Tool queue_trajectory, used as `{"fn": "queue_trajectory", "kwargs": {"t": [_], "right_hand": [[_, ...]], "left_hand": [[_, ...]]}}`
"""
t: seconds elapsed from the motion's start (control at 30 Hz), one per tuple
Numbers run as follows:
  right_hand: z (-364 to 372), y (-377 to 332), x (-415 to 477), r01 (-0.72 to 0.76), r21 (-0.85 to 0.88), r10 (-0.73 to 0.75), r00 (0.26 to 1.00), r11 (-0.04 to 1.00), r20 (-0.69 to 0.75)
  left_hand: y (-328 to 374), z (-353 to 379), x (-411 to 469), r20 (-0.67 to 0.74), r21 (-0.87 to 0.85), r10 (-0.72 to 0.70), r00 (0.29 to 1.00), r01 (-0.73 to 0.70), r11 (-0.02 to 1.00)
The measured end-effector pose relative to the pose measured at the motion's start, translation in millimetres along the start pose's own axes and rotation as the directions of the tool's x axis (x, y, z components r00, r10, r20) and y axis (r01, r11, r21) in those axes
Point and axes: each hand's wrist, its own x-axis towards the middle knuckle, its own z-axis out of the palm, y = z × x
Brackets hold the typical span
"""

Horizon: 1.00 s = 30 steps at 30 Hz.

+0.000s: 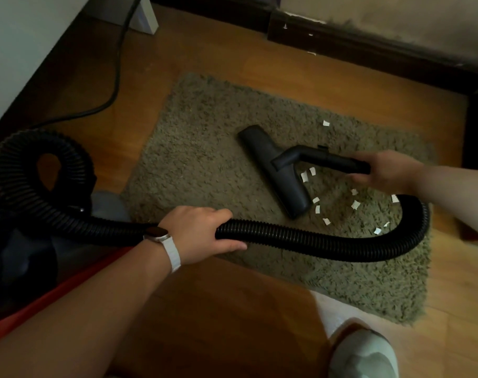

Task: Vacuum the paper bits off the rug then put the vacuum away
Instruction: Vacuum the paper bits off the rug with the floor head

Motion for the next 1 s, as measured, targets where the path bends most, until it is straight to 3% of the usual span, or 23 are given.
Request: {"fn": "queue_trajectory", "kwargs": {"t": [0.17,0.4,0.87,1.0], "right_hand": [[5.0,-11.8,1.2,-0.013,-0.004,0.013,0.999,1.0,-0.039],[13.7,-51.5,12.4,0.082,-0.101,-0.083,0.997,0.991,-0.006],[5.6,17.7,-19.6,-0.207,0.047,0.207,0.978,0.977,0.009],[0.5,16.2,-25.1,-0.199,0.03,0.2,0.98,0.98,-0.019]], "left_hand": [[-3.7,2.2,-0.2,-0.009,-0.013,0.003,1.0,-0.003,1.0],[-11.0,-1.2,11.6,-0.014,-0.022,-0.05,0.999,0.05,0.999],[-3.9,-6.1,58.3,-0.031,-0.059,-0.029,0.999,0.027,0.998],[0.9,-4.8,68.8,-0.067,-0.072,-0.007,0.998,0.002,0.997]]}}
